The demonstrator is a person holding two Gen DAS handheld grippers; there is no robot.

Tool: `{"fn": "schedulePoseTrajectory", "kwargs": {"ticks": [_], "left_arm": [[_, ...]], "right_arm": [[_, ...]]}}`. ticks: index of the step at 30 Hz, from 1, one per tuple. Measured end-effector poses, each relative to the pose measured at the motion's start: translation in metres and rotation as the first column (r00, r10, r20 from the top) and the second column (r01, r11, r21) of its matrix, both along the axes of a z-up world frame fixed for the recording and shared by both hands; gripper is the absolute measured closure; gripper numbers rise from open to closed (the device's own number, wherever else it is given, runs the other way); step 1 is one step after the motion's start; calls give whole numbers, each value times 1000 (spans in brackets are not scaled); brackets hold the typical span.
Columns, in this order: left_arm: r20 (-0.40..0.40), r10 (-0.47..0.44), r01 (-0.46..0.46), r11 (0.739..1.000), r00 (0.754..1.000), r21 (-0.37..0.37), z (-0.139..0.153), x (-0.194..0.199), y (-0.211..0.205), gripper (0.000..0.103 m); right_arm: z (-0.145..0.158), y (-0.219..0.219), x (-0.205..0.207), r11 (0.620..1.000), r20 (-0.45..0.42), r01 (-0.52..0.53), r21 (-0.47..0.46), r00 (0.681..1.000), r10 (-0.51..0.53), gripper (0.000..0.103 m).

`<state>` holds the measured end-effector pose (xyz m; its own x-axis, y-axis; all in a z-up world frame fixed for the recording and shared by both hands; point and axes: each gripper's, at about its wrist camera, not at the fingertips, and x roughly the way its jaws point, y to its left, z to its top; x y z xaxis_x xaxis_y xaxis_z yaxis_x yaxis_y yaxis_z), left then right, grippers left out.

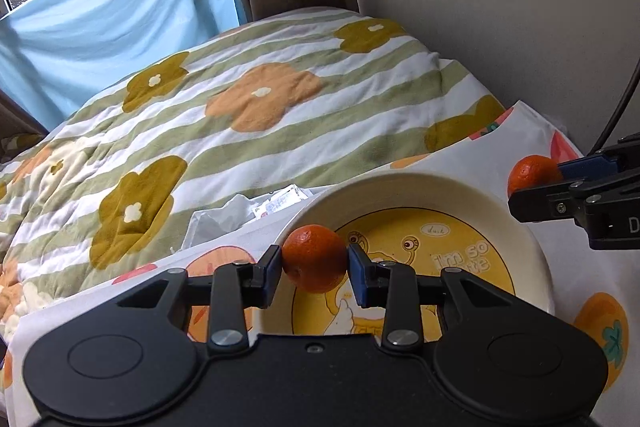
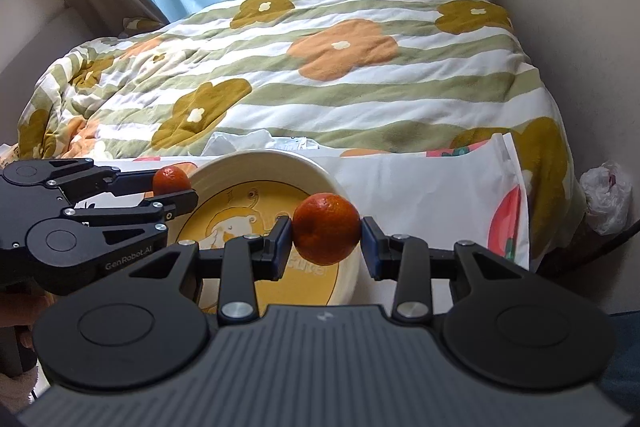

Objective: Organize fruits
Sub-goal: 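Carry the mandarin into the cream bowl with the left tool while the right tool carries its mandarin there, then open both tools in the bowl and withdraw them over the fruit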

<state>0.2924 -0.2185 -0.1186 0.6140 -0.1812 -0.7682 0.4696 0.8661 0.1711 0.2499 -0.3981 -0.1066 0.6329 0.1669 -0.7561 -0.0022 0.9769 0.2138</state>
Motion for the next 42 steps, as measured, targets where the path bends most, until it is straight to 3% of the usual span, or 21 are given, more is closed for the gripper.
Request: {"fn": "schedulePoseTrajectory", "kwargs": {"ticks": [6,7,10,11,20,29,35,37,39,42], "left_arm": [[-40,-27,29,999,999,33,-20,16,-17,63],[-39,-28,29,999,999,36,-20,16,-18,59],[-11,-33,33,999,999,26,-13,10,-15,16],[7,-35,35,999,999,21,-9,7,-13,13],[4,4,-4,1000,1000,4,0,-16,16,12],[-8,110,-111,993,994,-32,6,-43,45,12],[-7,144,-144,989,990,-33,5,-50,55,12],[-2,147,-147,989,989,-34,6,-51,55,12],[4,151,-151,988,988,-39,7,-54,55,12],[12,161,-160,985,987,-56,11,-57,55,12]], "right_arm": [[-10,-8,13,1000,-21,3,20,1000,-3,51],[-10,-9,13,1000,-21,5,22,1000,-5,51],[-7,-12,15,1000,-20,11,25,1000,-11,51],[-7,-12,16,1000,-21,13,23,1000,-12,51],[-7,-3,21,999,-29,-31,22,999,31,51],[-26,39,33,966,11,-247,-79,969,248,51],[-35,52,43,944,43,-300,-140,950,308,49],[-33,53,41,940,61,-295,-169,949,309,31],[-29,50,36,942,93,-266,-204,953,289,3],[-23,41,28,954,123,-220,-201,961,248,0]]}}
